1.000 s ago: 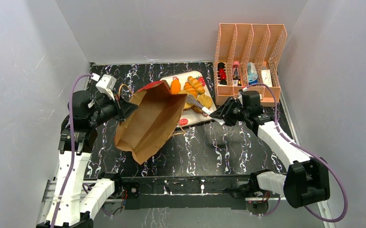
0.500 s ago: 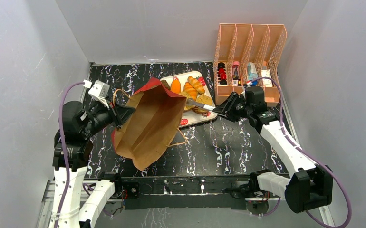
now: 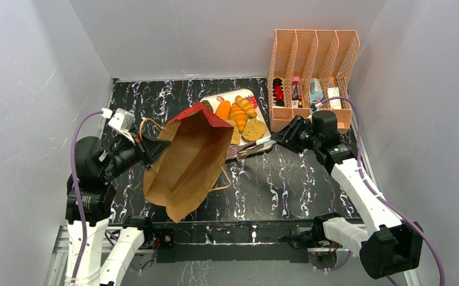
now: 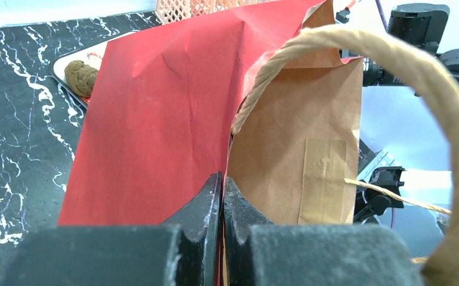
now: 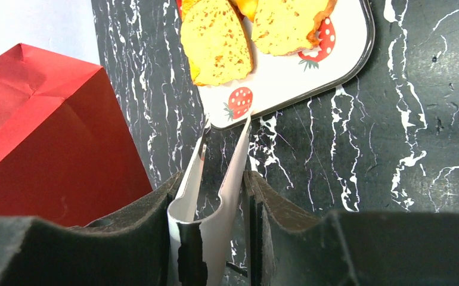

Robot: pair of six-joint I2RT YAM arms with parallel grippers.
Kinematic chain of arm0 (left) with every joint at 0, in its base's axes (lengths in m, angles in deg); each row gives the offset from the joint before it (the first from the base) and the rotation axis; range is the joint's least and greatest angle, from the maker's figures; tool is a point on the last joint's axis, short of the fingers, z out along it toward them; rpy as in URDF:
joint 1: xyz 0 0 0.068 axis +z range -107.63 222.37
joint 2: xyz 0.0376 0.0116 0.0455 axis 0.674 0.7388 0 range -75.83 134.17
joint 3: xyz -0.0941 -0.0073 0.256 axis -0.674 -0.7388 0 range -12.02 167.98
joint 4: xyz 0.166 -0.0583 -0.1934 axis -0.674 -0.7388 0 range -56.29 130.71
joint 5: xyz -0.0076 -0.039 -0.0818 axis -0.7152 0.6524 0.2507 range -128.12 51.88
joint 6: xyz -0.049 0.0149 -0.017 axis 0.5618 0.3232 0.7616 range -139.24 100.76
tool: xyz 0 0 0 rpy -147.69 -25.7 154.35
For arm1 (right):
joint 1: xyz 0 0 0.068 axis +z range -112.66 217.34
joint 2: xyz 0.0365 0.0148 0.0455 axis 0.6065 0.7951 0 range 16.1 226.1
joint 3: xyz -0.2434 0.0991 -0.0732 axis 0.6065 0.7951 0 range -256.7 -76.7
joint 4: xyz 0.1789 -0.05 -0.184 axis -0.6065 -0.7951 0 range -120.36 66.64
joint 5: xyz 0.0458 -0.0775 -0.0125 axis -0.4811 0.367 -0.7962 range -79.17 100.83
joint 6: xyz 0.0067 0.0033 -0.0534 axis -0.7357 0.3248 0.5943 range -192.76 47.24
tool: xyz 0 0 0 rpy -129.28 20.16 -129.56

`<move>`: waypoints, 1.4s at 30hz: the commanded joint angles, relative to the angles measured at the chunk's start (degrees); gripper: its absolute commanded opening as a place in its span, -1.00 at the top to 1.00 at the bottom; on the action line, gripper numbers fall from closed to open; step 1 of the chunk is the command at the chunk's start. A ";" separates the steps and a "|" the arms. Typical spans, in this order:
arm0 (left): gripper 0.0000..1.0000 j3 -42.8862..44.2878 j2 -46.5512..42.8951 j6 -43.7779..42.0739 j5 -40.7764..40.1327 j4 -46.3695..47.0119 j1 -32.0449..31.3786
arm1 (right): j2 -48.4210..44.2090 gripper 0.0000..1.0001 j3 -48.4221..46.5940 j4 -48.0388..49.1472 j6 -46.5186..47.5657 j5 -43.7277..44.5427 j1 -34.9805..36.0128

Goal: Take the fake bread out of the paper bag
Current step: Place the fake bread in the container, then place the clamp at the center of the board.

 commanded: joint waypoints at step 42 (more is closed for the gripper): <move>1.00 -0.28 -0.04 37.13 -40.60 7.13 -0.04 | 23.51 0.79 -30.00 0.14 10.52 15.80 30.82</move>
